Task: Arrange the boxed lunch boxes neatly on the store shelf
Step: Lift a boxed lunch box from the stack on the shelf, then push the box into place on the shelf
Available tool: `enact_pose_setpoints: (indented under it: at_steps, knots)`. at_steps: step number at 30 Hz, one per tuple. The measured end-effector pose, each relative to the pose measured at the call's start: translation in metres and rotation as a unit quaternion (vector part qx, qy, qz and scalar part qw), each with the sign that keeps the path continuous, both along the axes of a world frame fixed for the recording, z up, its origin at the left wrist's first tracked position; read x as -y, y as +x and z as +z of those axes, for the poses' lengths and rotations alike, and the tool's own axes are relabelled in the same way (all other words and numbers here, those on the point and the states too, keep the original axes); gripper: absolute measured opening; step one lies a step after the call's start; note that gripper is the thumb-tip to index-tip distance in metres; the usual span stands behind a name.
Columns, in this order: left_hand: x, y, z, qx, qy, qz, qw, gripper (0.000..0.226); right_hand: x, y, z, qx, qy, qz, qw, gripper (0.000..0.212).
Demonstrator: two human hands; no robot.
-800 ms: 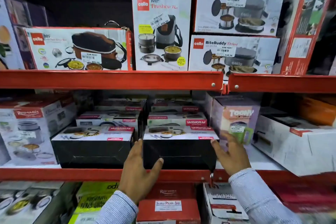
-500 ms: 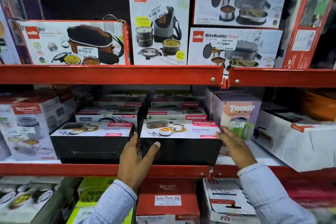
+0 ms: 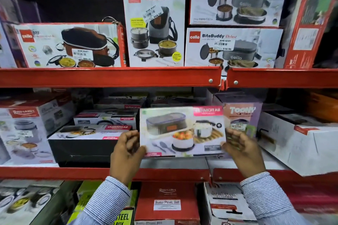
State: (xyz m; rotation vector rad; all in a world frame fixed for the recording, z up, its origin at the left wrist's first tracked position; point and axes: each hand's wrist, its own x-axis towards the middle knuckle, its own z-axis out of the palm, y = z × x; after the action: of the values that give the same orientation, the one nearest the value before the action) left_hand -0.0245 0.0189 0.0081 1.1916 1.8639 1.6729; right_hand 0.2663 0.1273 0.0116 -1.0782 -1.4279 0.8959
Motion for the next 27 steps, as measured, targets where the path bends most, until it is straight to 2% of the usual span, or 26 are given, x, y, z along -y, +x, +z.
enact_pose_setpoints:
  at_steps: [3, 5, 10, 15, 17, 20, 22, 24, 27]
  knots:
    - [-0.008, 0.005, -0.014, -0.086, -0.024, 0.022, 0.996, 0.058, -0.008, -0.002, -0.018, 0.05, -0.012, -0.023, 0.998, 0.039]
    - [-0.013, 0.008, -0.022, -0.114, -0.041, 0.026, 0.992, 0.057, -0.01, -0.007, -0.026, 0.086, -0.03, -0.036, 0.995, 0.036]
    - [-0.021, 0.017, -0.04, -0.126, -0.082, 0.031, 0.988, 0.043, -0.018, -0.014, -0.046, 0.148, -0.066, -0.047, 0.986, 0.038]
    - [-0.02, 0.016, -0.041, -0.116, -0.116, 0.001, 0.986, 0.053, -0.016, -0.013, -0.047, 0.16, -0.05, -0.026, 0.985, 0.032]
    - [-0.015, 0.015, -0.037, -0.134, -0.11, -0.005, 0.985, 0.057, -0.011, -0.012, -0.048, 0.163, -0.022, -0.041, 0.985, 0.034]
    - [0.005, 0.018, -0.028, -0.17, -0.058, 0.002, 0.984, 0.059, 0.006, -0.014, -0.049, 0.173, 0.076, -0.102, 0.977, 0.039]
    - [0.027, 0.018, -0.022, -0.241, -0.007, 0.024, 0.97, 0.058, 0.023, -0.025, -0.044, 0.16, 0.147, -0.116, 0.969, 0.041]
    - [0.049, 0.007, -0.023, -0.334, 0.023, 0.042, 0.942, 0.061, 0.042, -0.048, -0.038, 0.149, 0.2, -0.079, 0.965, 0.043]
    - [0.071, -0.029, -0.031, -0.463, 0.02, 0.078, 0.883, 0.068, 0.068, -0.093, -0.034, 0.19, 0.203, -0.002, 0.961, 0.051]
